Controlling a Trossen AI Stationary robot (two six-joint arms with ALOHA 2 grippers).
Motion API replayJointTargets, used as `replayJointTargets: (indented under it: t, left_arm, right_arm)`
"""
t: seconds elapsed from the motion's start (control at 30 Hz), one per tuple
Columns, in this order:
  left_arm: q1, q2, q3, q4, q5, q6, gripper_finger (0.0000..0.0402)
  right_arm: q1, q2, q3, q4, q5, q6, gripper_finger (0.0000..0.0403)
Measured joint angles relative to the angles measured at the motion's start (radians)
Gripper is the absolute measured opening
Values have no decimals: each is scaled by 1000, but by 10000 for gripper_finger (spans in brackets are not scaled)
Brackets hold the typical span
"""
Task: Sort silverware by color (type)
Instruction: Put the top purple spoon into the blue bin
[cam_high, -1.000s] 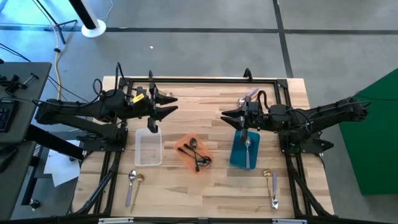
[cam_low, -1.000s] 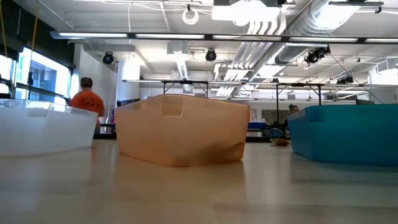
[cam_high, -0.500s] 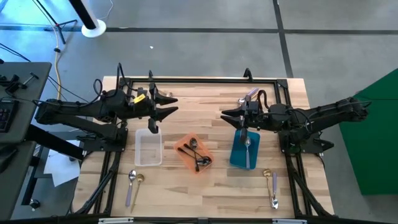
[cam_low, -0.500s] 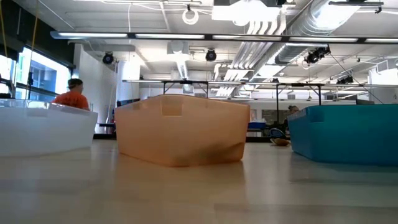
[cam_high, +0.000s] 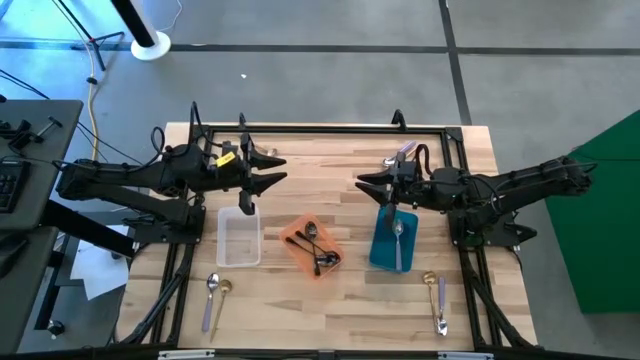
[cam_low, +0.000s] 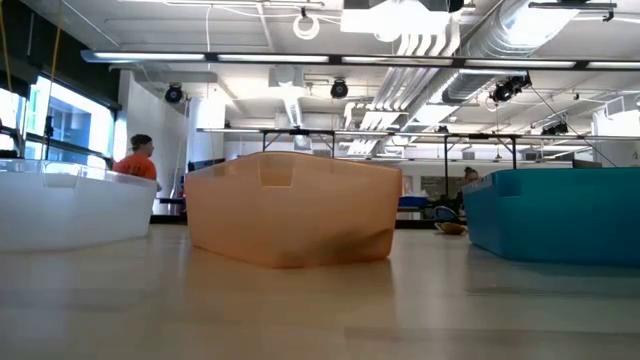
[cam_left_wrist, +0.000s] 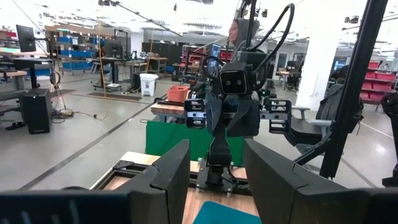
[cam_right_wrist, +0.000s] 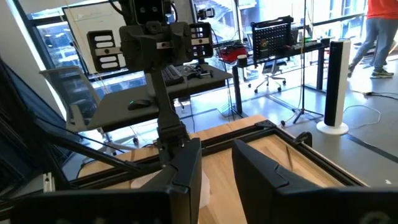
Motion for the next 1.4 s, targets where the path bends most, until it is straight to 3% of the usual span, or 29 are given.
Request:
replayJointTargets:
  t: [0.77, 1.0, 1.23, 1.4]
  left_arm:
    - [0, 0, 0, -1, -19, 0, 138]
    - [0, 0, 0, -2, -22, 0, 138]
    - [0, 0, 0, -2, -53, 0, 138]
    - [0, 0, 1, -8, -53, 14, 138]
  right_arm:
    - [-26, 0, 0, -19, 4, 106, 73]
    - [-68, 0, 0, -20, -105, 122, 73]
    - [-125, 3, 3, -29, -109, 264, 73]
    - [-219, 44, 98, -335, -3, 442, 73]
